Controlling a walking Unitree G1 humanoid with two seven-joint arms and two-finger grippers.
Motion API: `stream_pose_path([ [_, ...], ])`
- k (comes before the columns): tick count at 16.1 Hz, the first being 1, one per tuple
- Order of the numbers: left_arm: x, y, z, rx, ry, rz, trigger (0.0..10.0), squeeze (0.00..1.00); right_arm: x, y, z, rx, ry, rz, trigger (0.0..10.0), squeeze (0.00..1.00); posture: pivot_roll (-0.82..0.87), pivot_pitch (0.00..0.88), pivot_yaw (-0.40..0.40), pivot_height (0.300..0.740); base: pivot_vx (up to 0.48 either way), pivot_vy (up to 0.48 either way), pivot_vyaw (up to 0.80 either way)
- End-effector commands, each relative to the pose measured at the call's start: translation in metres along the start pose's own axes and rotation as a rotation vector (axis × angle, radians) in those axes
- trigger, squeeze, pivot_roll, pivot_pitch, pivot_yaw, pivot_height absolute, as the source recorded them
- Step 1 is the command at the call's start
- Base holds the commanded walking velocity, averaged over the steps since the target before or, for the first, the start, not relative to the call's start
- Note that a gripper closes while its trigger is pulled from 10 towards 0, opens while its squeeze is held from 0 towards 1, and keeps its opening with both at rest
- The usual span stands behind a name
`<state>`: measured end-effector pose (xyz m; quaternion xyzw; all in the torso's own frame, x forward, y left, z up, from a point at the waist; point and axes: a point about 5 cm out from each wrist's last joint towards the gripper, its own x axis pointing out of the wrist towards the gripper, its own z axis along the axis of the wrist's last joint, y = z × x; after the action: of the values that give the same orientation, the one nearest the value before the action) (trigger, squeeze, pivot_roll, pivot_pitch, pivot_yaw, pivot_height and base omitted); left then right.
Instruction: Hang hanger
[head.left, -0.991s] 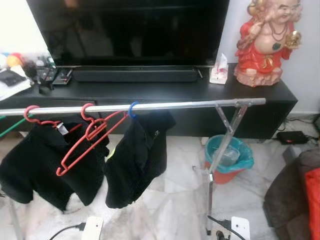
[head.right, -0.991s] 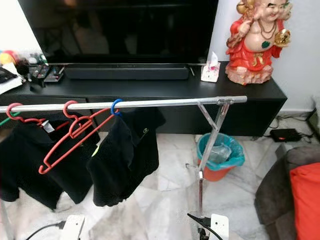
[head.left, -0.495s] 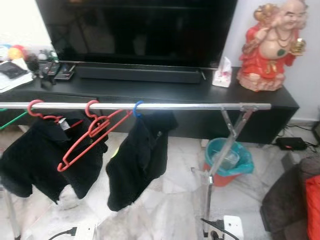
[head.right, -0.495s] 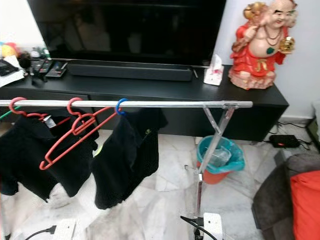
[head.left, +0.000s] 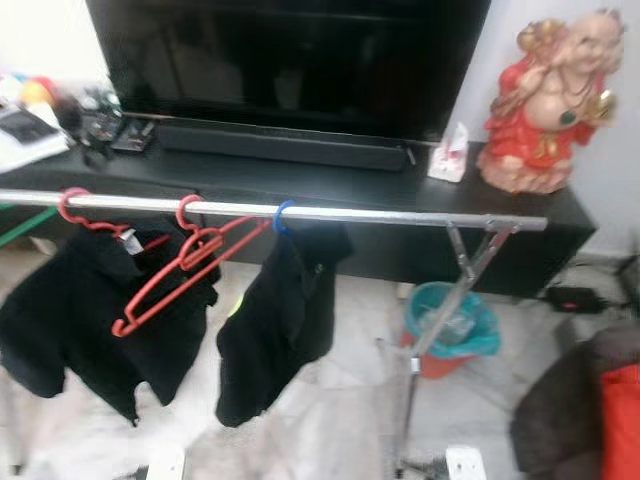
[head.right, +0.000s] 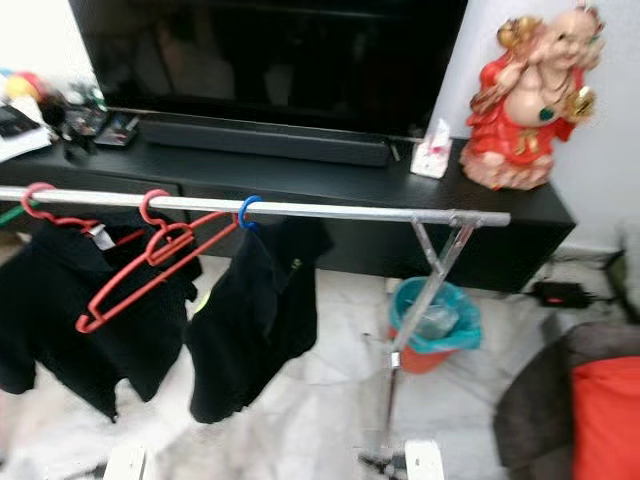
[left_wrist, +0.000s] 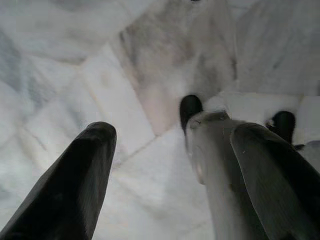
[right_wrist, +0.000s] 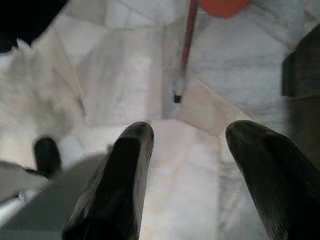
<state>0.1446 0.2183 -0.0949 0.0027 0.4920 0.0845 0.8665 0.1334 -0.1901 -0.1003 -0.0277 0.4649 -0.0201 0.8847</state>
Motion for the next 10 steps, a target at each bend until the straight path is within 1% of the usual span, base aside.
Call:
stream_pose_path([
  [1,-0.002,0.002,-0.008,-0.020,0.011,0.022,10.0,0.00,-0.002,0.000,-0.006,-0.034,0.013,0.018,10.0,0.00,-0.03,0.000,-0.142,0.740,0.000,0.000,0.00],
  [2,-0.003,0.006,-0.012,-0.038,0.008,0.040,10.0,0.00,-0.004,0.003,-0.014,-0.063,0.034,0.038,10.0,0.00,-0.02,0.000,-0.156,0.740,0.000,0.000,0.00],
  [3,-0.003,0.006,-0.011,-0.055,0.005,0.050,10.0,0.00,-0.005,0.003,-0.016,-0.081,0.039,0.046,10.0,0.00,-0.04,0.000,-0.131,0.740,0.000,0.000,0.00],
  [4,-0.001,0.000,-0.006,-0.050,-0.001,0.037,10.0,0.00,-0.005,0.003,-0.015,-0.079,0.030,0.033,10.0,0.00,-0.08,0.000,-0.071,0.740,0.000,0.000,0.00],
  [5,0.001,-0.015,0.006,0.026,-0.024,-0.019,10.0,0.00,-0.004,-0.001,-0.009,-0.043,0.000,-0.004,10.0,0.00,-0.08,0.000,-0.005,0.740,0.000,0.000,0.00],
  [6,0.002,-0.022,0.013,0.061,-0.049,-0.045,10.0,0.00,-0.003,-0.002,-0.006,-0.024,-0.018,-0.017,10.0,0.00,-0.07,0.000,0.009,0.740,0.000,0.000,0.00],
  [7,0.004,-0.029,0.034,0.103,-0.108,-0.064,10.0,0.00,-0.001,-0.003,0.004,-0.004,-0.050,-0.029,10.0,0.00,-0.07,0.000,0.012,0.740,0.000,0.000,0.00],
  [8,0.005,-0.023,0.042,0.087,-0.115,-0.041,10.0,0.00,0.001,-0.002,0.009,-0.017,-0.048,-0.034,10.0,0.00,-0.10,0.000,0.024,0.740,0.000,0.000,0.00],
  [9,0.006,-0.020,0.051,0.088,-0.129,-0.030,10.0,0.00,0.003,-0.001,0.012,-0.007,-0.047,-0.045,10.0,0.00,-0.12,0.000,0.011,0.740,0.000,0.000,0.00],
  [10,0.007,-0.017,0.062,0.106,-0.151,-0.032,10.0,0.00,0.004,0.003,0.017,-0.004,-0.050,-0.039,10.0,0.00,-0.13,0.000,0.000,0.740,0.000,0.000,0.00],
])
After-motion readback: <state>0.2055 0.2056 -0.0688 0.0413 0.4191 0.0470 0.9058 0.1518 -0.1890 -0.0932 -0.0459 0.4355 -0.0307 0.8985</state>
